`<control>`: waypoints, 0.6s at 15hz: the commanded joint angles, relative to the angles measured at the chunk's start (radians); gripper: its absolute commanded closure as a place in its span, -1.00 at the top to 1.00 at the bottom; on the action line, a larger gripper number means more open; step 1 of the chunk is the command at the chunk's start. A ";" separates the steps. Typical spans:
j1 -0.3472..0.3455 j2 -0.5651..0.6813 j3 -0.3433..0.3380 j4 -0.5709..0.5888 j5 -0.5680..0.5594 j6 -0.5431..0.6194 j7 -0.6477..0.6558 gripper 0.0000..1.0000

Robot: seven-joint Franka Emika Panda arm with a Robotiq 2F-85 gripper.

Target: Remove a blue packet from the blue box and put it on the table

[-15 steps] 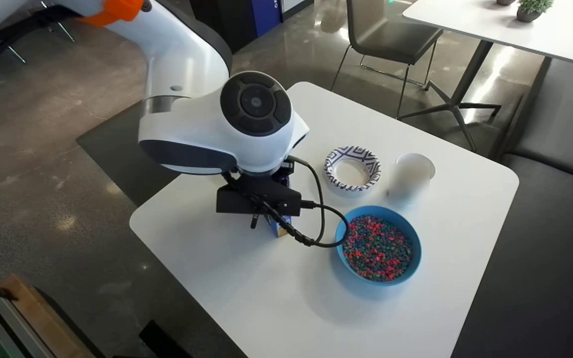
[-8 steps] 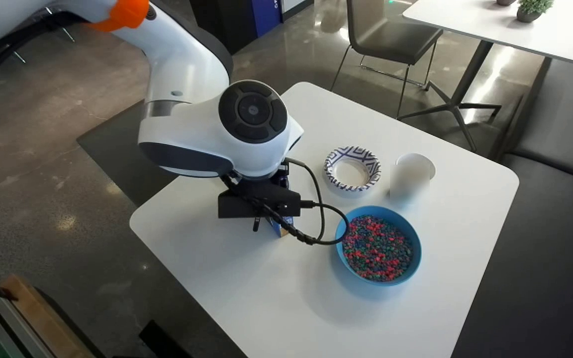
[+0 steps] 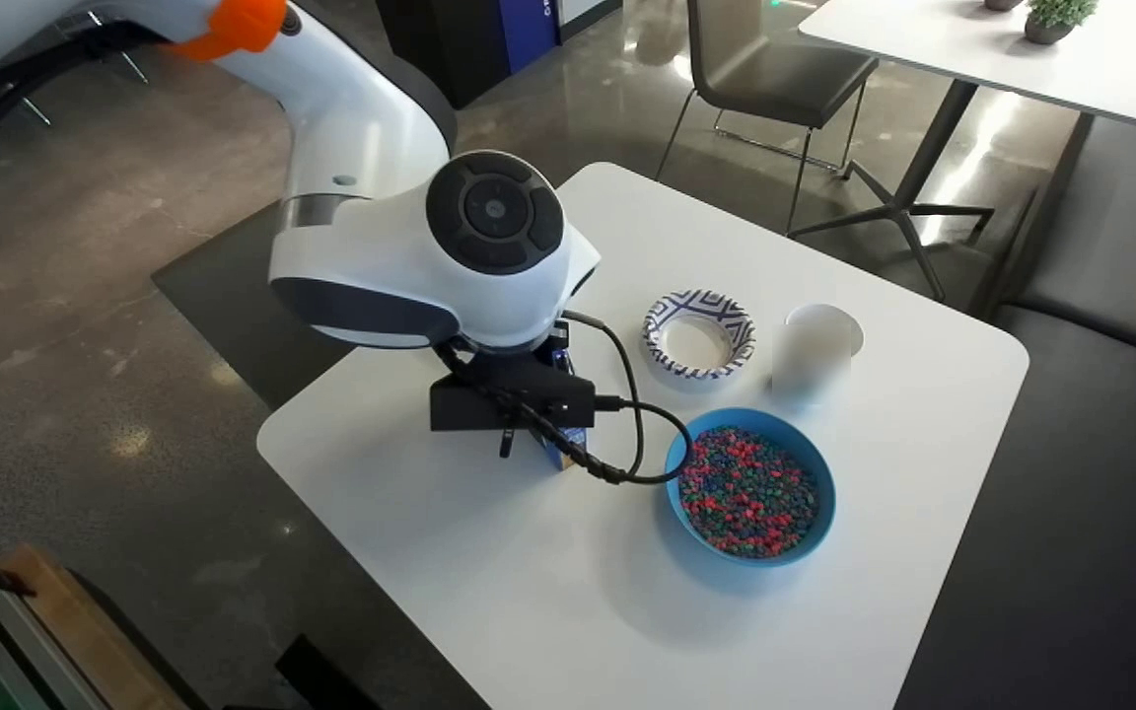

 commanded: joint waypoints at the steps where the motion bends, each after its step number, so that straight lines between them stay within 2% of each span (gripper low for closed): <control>1: 0.039 -0.077 -0.053 -0.050 -0.024 -0.002 0.079 -1.00; 5: 0.072 -0.191 -0.109 -0.114 -0.140 -0.033 0.254 -1.00; 9: 0.088 -0.316 -0.131 -0.160 -0.250 -0.065 0.400 -1.00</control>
